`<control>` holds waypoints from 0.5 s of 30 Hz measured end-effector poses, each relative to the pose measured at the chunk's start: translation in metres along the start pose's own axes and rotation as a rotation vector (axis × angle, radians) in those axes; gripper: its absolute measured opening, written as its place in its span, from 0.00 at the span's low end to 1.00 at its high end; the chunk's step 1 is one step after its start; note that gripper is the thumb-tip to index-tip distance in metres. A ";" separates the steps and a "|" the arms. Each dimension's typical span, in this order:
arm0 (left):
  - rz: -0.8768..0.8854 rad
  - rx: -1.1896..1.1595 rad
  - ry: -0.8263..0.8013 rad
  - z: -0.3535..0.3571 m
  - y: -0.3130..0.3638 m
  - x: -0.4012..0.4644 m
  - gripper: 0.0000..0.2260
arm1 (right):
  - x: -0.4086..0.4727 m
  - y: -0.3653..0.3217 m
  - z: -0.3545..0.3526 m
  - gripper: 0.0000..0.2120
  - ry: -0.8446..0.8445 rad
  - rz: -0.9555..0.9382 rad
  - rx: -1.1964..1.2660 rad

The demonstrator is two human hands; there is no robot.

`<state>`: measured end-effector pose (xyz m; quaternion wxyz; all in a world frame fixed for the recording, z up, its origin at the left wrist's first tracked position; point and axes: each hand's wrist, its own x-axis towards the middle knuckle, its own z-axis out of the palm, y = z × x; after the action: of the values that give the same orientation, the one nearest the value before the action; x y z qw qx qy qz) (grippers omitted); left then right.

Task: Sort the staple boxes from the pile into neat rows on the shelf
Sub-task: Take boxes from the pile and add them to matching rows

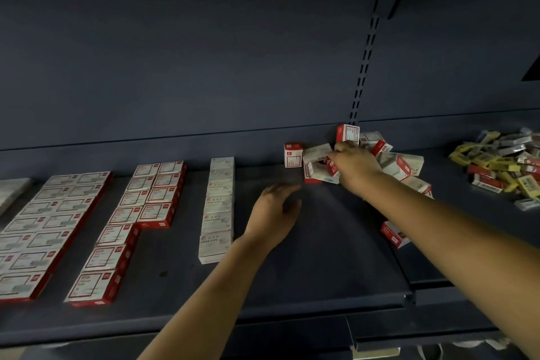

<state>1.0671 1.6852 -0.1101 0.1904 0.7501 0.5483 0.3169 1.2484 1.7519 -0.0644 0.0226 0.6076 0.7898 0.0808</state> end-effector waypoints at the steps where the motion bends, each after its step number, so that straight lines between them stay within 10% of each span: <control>1: 0.002 -0.032 0.003 0.002 0.001 -0.004 0.16 | -0.002 0.001 0.000 0.22 0.024 -0.009 -0.008; 15: -0.486 -0.946 0.078 -0.014 0.012 -0.031 0.10 | -0.065 -0.047 0.025 0.24 0.537 -0.111 0.921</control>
<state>1.0597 1.6510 -0.1012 0.5554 0.4213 0.5101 0.5038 1.2237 1.6797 -0.1002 -0.4450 0.4700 0.7524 -0.1228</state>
